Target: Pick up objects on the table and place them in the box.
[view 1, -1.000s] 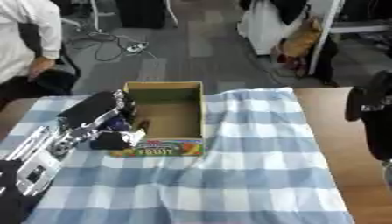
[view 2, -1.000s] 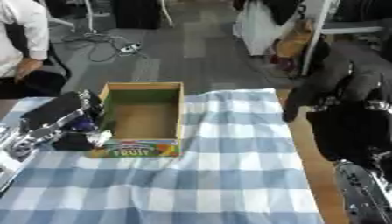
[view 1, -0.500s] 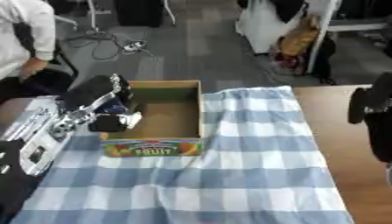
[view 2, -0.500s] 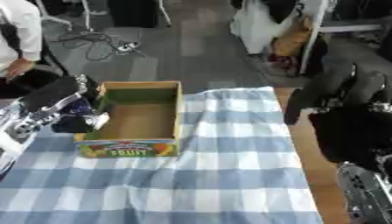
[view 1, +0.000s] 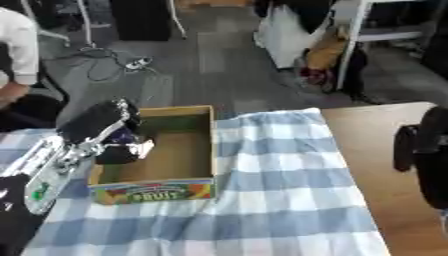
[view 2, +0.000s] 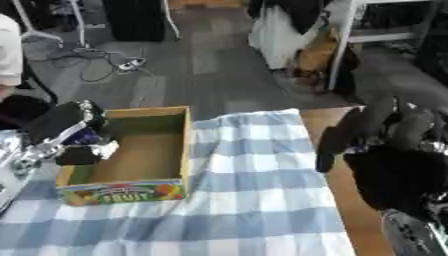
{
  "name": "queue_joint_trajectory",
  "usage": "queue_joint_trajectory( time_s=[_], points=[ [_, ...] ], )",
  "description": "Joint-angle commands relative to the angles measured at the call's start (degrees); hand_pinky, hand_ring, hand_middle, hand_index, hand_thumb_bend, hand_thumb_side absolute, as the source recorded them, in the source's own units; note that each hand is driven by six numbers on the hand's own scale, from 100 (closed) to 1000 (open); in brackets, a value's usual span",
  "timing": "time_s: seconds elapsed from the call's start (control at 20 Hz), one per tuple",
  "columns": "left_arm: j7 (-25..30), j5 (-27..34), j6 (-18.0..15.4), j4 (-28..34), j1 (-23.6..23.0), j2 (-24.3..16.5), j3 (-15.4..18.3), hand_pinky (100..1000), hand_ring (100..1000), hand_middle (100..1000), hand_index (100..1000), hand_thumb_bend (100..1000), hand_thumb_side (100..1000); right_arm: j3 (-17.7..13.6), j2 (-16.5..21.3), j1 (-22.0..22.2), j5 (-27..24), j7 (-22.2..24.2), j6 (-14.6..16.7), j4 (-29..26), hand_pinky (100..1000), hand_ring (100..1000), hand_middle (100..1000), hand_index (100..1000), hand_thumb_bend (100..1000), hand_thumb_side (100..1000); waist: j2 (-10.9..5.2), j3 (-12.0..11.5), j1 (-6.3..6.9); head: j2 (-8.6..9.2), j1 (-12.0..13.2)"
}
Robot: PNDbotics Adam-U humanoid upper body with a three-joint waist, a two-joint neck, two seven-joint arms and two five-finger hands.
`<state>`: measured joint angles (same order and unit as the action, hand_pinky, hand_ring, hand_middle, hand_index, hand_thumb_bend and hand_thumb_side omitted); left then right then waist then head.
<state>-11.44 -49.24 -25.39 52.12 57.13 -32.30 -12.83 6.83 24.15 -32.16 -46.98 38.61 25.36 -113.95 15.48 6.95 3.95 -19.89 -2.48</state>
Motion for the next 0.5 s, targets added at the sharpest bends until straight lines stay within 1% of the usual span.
queue_joint_trajectory(
  time_s=[0.05,0.2,0.3,0.4,0.45,0.5],
  points=[
    [-5.00,-2.67,-0.51,-1.62,2.67,-0.88,2.33,100,100,100,100,100,633,0.60,0.04,-2.14,0.71,13.36,12.87,-0.64,514,649,664,700,100,824,-0.16,0.72,0.26,2.15,0.59],
    [-8.70,-5.71,-0.36,-4.15,3.96,-1.00,3.63,100,100,100,101,100,634,1.09,-0.25,-3.42,1.08,13.36,12.62,-0.64,513,649,664,699,100,824,0.90,1.79,0.81,3.53,0.68],
    [-10.54,-7.92,0.33,-6.03,4.55,-0.94,4.68,100,100,100,103,100,633,1.50,-0.39,-4.23,1.27,13.36,12.56,-0.64,513,649,664,700,100,826,1.50,2.41,1.14,4.83,0.66],
    [-12.18,-9.75,0.99,-7.73,4.91,-0.81,5.68,100,100,100,116,100,651,1.85,-0.51,-4.86,1.44,13.36,12.54,-0.64,513,649,663,699,100,825,1.95,2.91,1.42,5.68,0.80],
    [-12.87,-10.57,1.14,-8.43,5.04,-0.76,6.01,100,100,100,157,100,630,1.98,-0.56,-5.08,1.48,13.36,12.53,-0.64,514,649,663,699,100,825,2.11,3.07,1.53,5.98,0.86],
    [-13.37,-11.51,1.45,-9.09,5.14,-0.76,6.33,100,100,100,200,100,579,2.13,-0.60,-5.33,1.53,13.36,12.52,-0.64,514,649,663,699,100,824,2.28,3.25,1.65,6.28,0.95]
  ],
)
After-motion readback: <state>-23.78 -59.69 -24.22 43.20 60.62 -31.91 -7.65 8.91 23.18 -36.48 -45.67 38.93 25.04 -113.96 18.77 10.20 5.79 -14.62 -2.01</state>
